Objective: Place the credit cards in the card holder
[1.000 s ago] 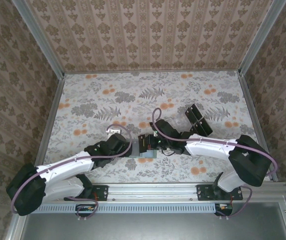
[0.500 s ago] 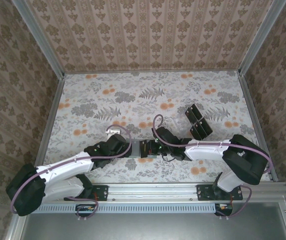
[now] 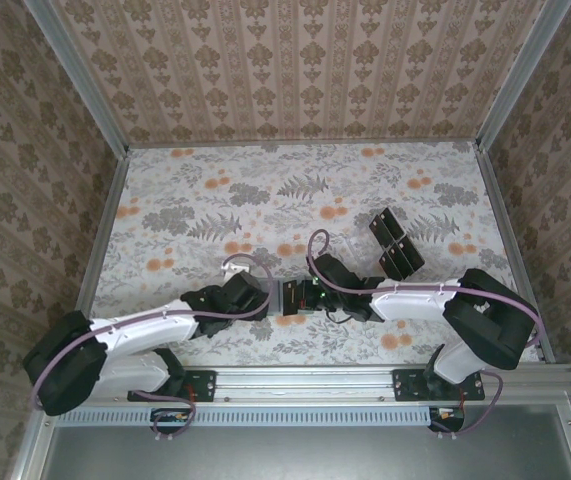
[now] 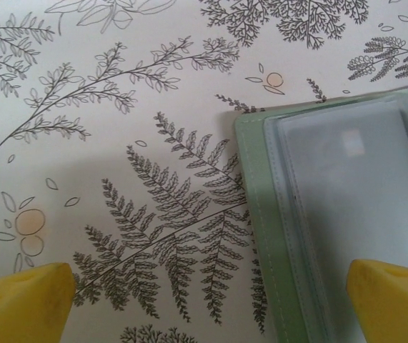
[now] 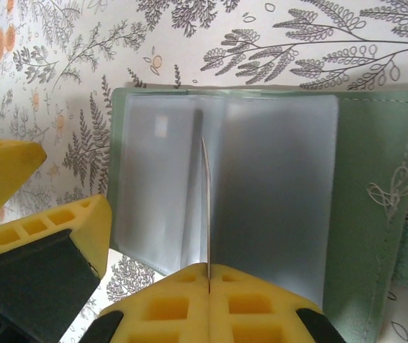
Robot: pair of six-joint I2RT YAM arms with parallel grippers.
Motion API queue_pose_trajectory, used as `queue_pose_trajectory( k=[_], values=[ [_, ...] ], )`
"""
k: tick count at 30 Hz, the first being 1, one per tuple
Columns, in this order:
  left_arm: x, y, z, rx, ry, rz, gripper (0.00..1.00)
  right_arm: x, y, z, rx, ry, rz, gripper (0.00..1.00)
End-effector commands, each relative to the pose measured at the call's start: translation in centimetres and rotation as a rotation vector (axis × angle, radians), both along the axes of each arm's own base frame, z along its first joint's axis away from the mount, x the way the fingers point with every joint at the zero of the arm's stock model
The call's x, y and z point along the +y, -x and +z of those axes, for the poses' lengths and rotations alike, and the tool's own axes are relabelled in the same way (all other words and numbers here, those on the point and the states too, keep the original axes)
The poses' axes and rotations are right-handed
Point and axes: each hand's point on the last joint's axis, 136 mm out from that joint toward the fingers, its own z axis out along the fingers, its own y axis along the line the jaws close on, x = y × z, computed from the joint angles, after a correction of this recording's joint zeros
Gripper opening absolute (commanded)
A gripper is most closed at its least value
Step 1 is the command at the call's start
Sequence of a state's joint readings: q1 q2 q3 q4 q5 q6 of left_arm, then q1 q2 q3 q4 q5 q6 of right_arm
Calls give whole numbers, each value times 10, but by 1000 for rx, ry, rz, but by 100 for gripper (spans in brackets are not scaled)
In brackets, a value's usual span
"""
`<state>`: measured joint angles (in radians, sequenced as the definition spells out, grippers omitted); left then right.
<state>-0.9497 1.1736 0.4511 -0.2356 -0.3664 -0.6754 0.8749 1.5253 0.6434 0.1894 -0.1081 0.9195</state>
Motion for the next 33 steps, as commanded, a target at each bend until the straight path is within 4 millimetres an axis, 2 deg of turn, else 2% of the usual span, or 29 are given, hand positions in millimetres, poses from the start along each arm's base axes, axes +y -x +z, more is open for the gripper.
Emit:
queue_pose_trajectory(
  k=[1, 8, 21, 33],
  values=[
    [-12, -10, 12, -42, -2, -19, 100, -10, -3, -11, -12, 40, -18, 0],
    [-13, -13, 6, -46, -45, -11, 100, -12, -5, -12, -7, 41, -17, 0],
    [7, -8, -8, -23, -125, 46, 100, -7, -5, -10, 4, 11, -9, 0],
    [14, 0, -17, 7, -126, 73, 100, -5, -22, 30, -67, -102, -26, 0]
  ],
)
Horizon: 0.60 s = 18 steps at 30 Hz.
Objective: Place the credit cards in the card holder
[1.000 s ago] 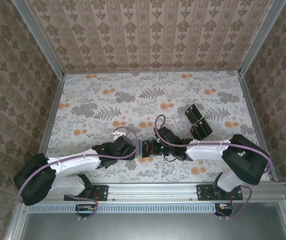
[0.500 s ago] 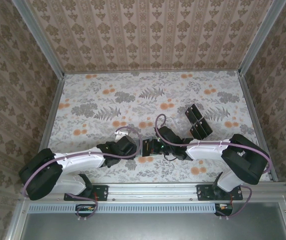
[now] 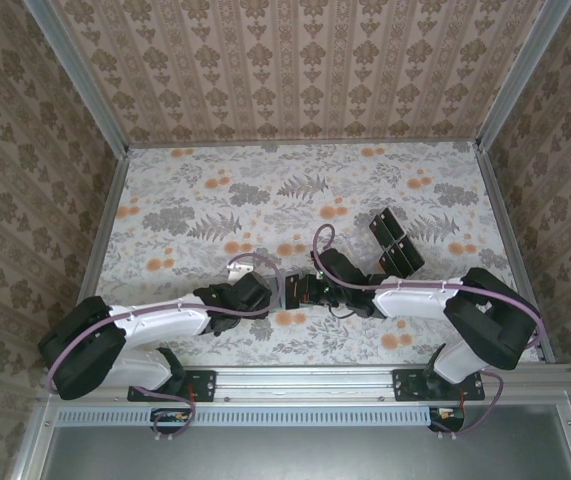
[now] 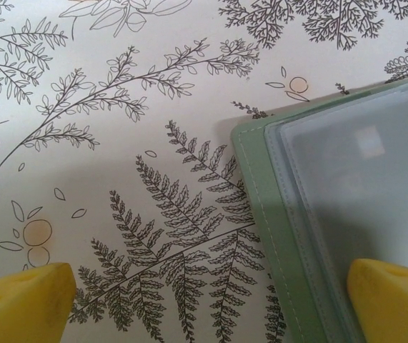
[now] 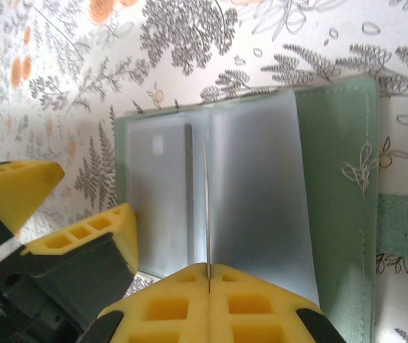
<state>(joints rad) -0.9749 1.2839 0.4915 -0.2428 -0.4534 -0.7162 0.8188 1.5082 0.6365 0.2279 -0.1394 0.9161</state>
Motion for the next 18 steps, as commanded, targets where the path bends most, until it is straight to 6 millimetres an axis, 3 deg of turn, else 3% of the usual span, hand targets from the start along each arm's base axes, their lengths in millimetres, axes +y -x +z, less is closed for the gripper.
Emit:
queue_pose_trajectory(
  k=[1, 10, 18],
  values=[
    [12, 7, -9, 22, -42, 30, 100, 2, -7, 21, -60, -61, 4, 0],
    [12, 8, -12, 31, -56, 31, 100, 11, -19, 27, -142, -144, 6, 0],
    [12, 8, -13, 34, -60, 34, 100, 10, -22, 14, -149, -152, -4, 0]
  ],
)
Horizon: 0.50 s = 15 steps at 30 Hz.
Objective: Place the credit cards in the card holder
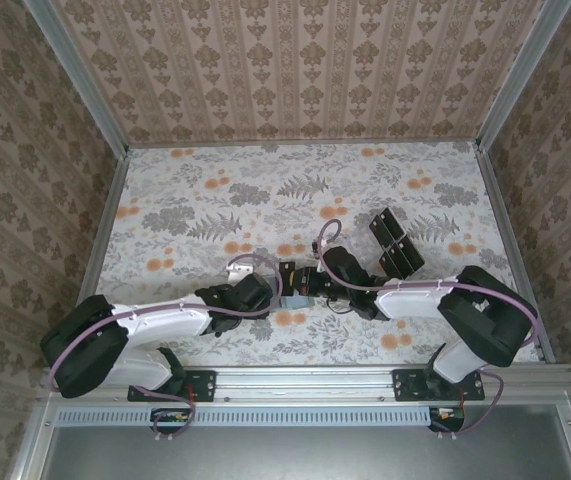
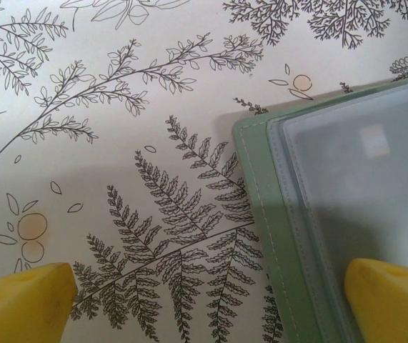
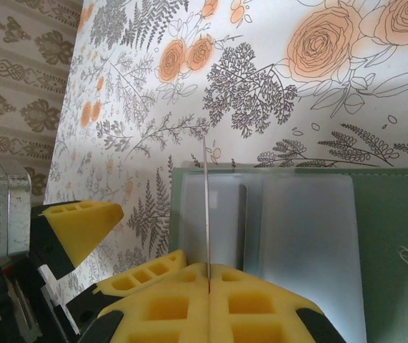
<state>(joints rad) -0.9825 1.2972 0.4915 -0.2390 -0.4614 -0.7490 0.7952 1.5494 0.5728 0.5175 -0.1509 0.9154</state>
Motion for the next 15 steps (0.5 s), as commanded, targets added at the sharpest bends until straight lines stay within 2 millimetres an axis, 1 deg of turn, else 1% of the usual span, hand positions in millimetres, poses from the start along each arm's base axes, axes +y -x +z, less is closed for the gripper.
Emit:
queue_pose_trajectory(
  k=[1, 7, 15],
  values=[
    [13, 8, -11, 33, -66, 11, 100, -1, -1, -4, -24, -10, 7, 0],
    [13, 8, -12, 35, -69, 11, 100, -7, -1, -18, -8, -2, -8, 0],
    [14, 9, -12, 35, -68, 12, 100, -4, 3, -26, 13, -19, 7, 0]
  ],
)
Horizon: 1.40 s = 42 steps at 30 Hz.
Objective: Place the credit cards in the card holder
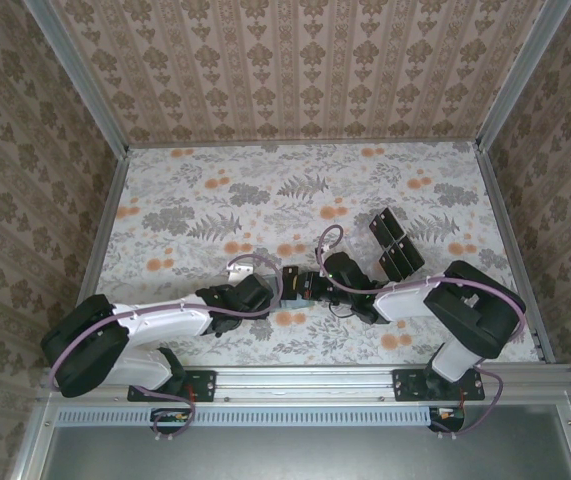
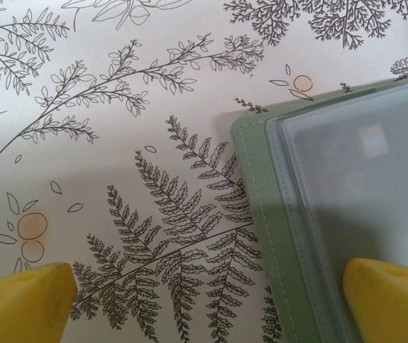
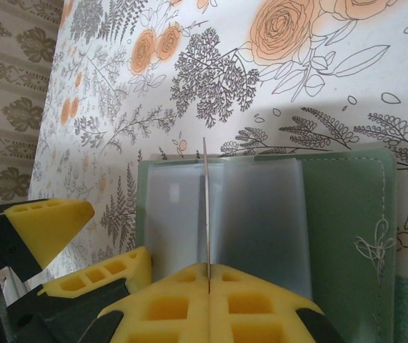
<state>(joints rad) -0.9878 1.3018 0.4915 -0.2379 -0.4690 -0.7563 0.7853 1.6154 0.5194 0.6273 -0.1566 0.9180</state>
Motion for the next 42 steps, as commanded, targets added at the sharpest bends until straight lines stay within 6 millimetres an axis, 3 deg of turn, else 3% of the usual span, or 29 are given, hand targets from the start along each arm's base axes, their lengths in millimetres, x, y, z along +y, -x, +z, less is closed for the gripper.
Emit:
queue_pose_trajectory(
  k=[1, 17, 30, 42],
  values=[
    [14, 9, -12, 39, -66, 9, 100, 2, 2, -3, 4, -25, 13, 0],
    [14, 9, -12, 39, -64, 9, 100, 2, 6, -4, 19, -56, 18, 0],
    [14, 9, -12, 39, -63, 11, 100, -4, 2, 14, -20, -63, -1, 0],
    [14, 10, -12, 40, -66, 9, 100, 5, -2, 7, -3, -73, 9, 0]
  ],
)
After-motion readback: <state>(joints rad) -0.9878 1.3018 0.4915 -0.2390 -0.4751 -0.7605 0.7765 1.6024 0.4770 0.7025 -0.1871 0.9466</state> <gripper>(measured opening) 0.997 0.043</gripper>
